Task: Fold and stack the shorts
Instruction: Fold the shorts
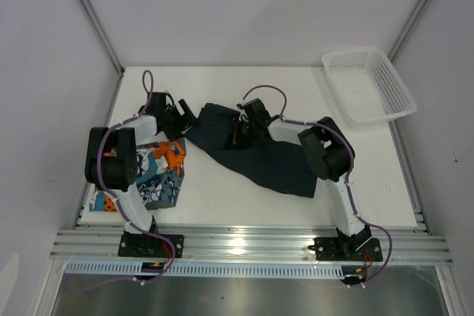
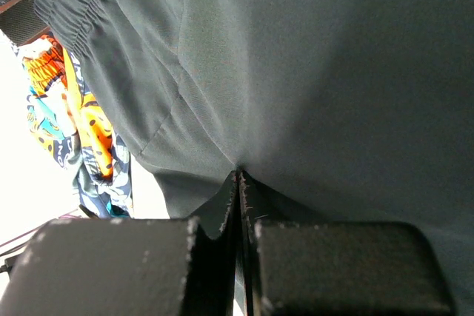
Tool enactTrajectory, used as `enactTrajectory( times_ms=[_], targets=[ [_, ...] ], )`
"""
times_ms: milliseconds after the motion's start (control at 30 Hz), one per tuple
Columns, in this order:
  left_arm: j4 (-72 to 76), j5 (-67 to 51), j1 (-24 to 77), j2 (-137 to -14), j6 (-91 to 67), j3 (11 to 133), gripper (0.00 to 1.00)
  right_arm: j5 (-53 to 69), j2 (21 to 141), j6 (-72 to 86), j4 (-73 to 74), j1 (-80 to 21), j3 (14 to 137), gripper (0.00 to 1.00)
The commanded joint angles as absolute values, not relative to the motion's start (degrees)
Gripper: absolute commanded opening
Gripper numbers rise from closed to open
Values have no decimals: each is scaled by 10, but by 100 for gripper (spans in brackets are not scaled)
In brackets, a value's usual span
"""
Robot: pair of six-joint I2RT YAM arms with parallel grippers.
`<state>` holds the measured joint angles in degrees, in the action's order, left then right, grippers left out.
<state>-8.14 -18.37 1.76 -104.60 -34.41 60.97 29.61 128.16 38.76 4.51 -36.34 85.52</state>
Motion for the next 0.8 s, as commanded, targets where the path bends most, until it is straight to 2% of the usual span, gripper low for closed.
enactTrajectory(
  times_ms=[0, 400, 533, 567, 633, 767],
  targets=[
    [-118, -199, 21, -1074, -333, 623, 92, 271, 1309, 374, 55, -361, 852, 0],
    [-102, -243, 38, -1122, -337, 642, 86, 268, 1295, 367, 69, -360, 860, 0],
    [-77, -266, 43, -1139, -347, 642, 65, 268, 1291, 364, 72, -362, 860, 0],
    [-70, -285, 44, -1144, -351, 642, 56, 267, 1291, 363, 75, -362, 860, 0],
    [-43, -301, 45, -1153, -360, 638, 48, 268, 1288, 359, 76, -362, 860, 0],
    [-17, -297, 45, -1142, -360, 628, 40, 267, 1285, 352, 82, -362, 858, 0]
  ],
)
